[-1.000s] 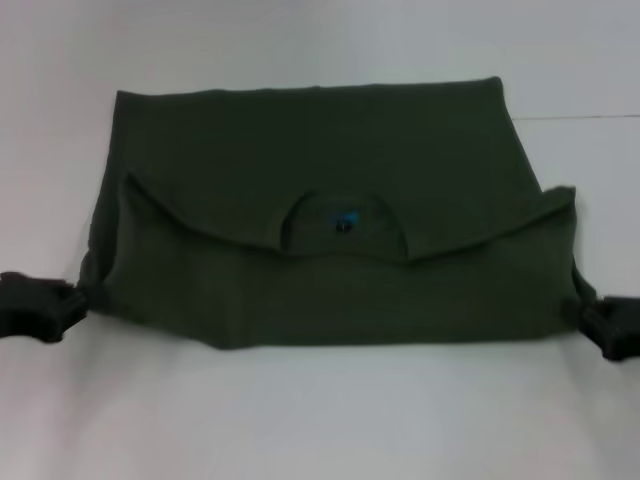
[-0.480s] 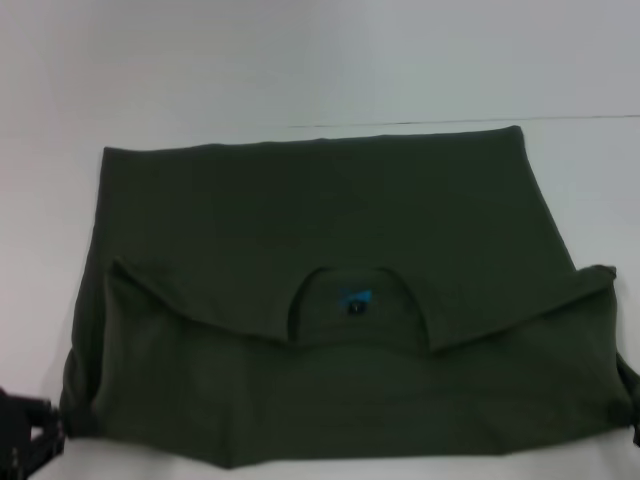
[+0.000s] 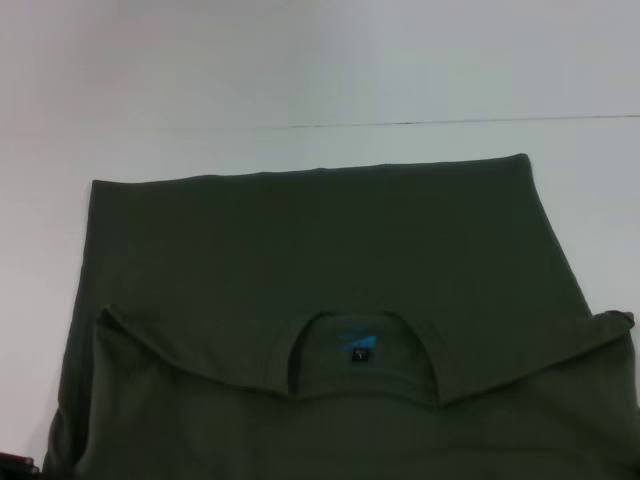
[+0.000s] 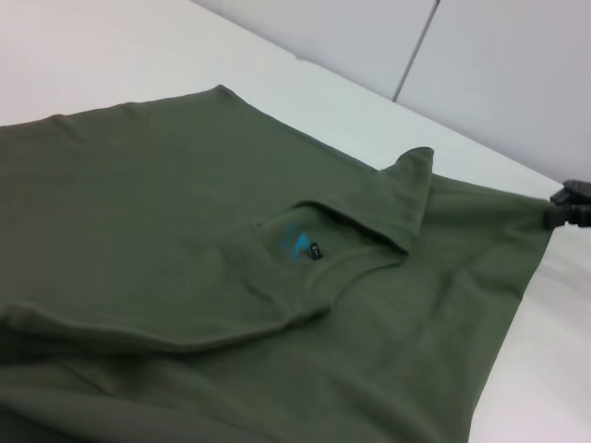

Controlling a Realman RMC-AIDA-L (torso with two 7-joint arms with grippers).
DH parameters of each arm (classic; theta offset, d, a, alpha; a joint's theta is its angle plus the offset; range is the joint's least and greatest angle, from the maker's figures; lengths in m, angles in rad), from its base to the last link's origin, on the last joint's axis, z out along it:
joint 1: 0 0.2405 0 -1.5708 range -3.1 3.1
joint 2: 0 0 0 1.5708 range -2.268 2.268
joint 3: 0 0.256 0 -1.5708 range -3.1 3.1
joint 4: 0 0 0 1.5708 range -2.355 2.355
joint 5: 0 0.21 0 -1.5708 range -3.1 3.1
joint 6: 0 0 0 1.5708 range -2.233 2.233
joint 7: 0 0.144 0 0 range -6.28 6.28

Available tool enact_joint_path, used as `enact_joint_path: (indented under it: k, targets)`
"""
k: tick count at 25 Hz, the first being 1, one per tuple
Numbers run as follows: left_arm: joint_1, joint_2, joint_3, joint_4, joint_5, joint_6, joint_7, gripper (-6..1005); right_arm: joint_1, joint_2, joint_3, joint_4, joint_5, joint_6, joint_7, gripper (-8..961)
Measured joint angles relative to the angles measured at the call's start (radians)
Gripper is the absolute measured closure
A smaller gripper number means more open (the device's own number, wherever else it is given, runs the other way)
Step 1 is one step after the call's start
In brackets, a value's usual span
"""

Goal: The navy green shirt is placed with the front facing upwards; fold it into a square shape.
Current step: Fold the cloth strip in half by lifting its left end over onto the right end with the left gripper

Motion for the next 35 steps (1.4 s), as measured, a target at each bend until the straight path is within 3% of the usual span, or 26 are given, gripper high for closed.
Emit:
enact_joint_path:
  k: [10, 15, 20, 23, 26, 35]
  targets:
    - [-0.070, 0.054, -0.171, -0.066, 0.001, 0.036, -0.130, 977, 0.125, -0.002, 0.058, -0.179, -0.066, -0.046, 0.360, 895]
    - [-0.083, 0.054, -0.206, -0.092, -0.009, 0.001, -0.195, 977, 0.203, -0.016, 0.059, -0.306, -0.078, -0.094, 0.595, 895]
    - [-0.109, 0.060, -0.253, -0.133, -0.038, -0.049, -0.295, 977, 0.304, -0.069, 0.057, -0.324, -0.084, -0.081, 0.776, 895]
    - [-0.123, 0.066, -0.286, -0.155, -0.071, -0.077, -0.321, 977, 0.364, -0.088, 0.041, -0.319, -0.096, -0.042, 0.837, 895]
    - [-0.141, 0.067, -0.295, -0.178, -0.100, -0.122, -0.340, 977, 0.453, -0.093, 0.009, -0.309, -0.171, 0.041, 0.902, 895]
    - [-0.216, 0.058, -0.287, -0.254, -0.110, -0.312, -0.381, 977, 0.598, -0.096, -0.037, -0.221, -0.240, 0.255, 0.959, 895]
